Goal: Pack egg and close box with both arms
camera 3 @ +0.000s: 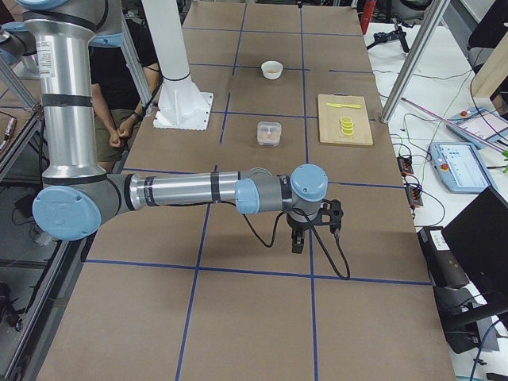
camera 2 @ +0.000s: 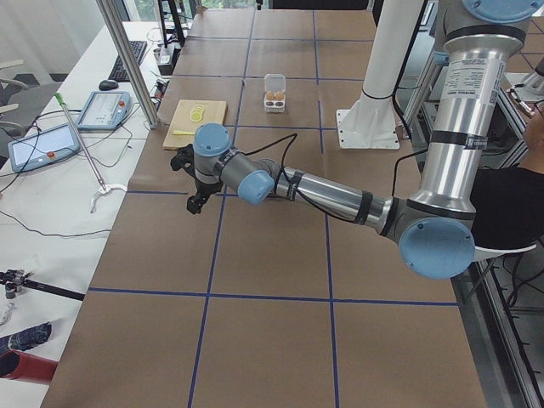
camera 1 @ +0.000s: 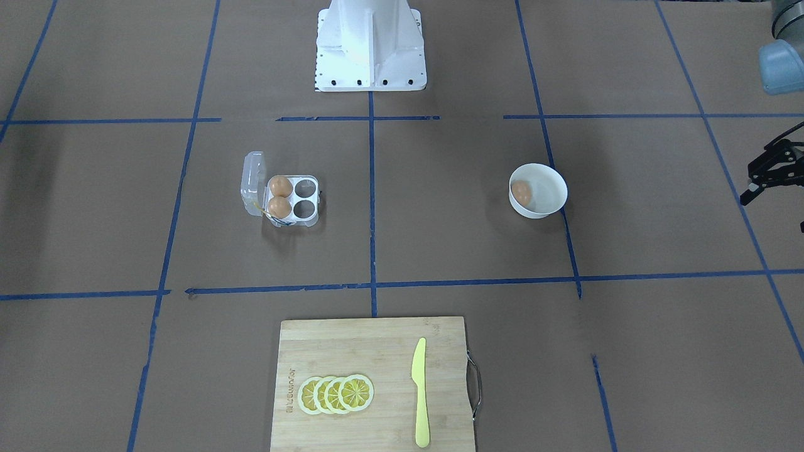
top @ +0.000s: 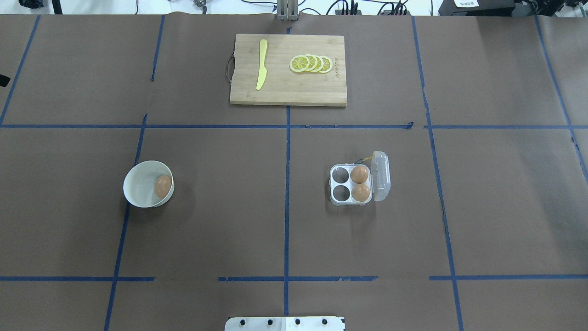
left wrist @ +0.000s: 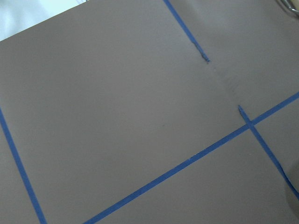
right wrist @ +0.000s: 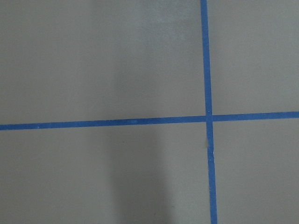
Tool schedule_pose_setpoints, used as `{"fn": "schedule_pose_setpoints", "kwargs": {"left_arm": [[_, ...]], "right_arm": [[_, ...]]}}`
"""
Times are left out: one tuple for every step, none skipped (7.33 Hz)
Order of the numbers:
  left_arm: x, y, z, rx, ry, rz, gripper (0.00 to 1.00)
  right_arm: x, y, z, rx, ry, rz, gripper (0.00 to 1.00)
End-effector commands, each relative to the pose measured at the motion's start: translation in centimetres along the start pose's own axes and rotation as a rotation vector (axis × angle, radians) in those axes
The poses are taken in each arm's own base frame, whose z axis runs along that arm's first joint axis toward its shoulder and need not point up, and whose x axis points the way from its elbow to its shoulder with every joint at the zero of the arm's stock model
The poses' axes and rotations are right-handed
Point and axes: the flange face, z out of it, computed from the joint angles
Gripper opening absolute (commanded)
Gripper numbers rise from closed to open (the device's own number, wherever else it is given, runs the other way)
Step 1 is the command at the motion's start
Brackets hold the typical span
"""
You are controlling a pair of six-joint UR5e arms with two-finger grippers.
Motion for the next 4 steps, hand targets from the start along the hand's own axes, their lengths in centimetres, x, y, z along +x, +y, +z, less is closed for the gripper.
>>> {"fn": "schedule_pose_setpoints", "kwargs": {"left_arm": [[6.1,-1.9,3.6,-0.037,0.060,-0.139,1.00],[11.3,-2.8,4.7,-0.035,0.087,-0.305,1.00],[15.1,-3.0,4.4,-0.015,0.080,-0.378,1.00],[16.8,-1.1,5.1,-0.047,0.087,-0.477,1.00]], "right_arm": [[0.5,0.2,0.4,-0.008,0.002,0.007,1.00],[0.6,0.3,0.4,-0.004,0.003,0.005,1.00],[0.7,0.4,0.5,-0.001,0.004,0.002,1.00],[0.8,0.4,0.5,0.000,0.004,0.002,1.00]]}}
